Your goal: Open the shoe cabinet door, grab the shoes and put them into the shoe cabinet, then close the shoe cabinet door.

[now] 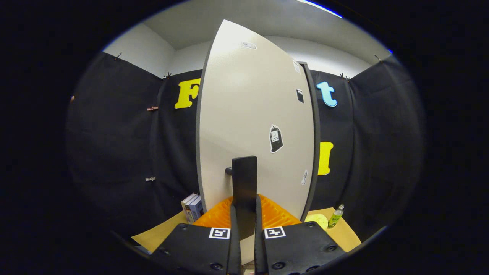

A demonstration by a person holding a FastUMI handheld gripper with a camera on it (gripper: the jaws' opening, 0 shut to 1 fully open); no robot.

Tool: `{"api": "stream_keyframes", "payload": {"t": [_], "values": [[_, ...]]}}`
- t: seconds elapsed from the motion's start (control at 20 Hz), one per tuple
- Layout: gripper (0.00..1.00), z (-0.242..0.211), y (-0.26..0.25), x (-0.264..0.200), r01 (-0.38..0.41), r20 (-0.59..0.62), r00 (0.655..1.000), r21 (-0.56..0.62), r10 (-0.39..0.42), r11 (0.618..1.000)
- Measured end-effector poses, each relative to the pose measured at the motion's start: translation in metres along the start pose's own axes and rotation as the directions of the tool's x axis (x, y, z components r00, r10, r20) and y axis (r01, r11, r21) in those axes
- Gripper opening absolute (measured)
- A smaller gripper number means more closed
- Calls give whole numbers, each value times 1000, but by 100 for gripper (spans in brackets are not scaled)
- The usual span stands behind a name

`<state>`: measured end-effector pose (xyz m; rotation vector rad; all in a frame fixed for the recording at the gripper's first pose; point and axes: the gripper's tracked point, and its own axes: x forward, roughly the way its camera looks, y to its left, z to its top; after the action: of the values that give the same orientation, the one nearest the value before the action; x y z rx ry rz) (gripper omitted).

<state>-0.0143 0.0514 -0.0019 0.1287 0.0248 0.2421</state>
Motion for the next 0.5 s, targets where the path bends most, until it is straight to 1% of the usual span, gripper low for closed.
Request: {"api": "stream_keyframes", "payload": {"t": [0.3, 0.5], "values": [[17, 6, -50, -27, 62, -25, 998, 27, -61, 998], [16, 5, -83, -40, 119, -38, 992, -7, -119, 993]]}}
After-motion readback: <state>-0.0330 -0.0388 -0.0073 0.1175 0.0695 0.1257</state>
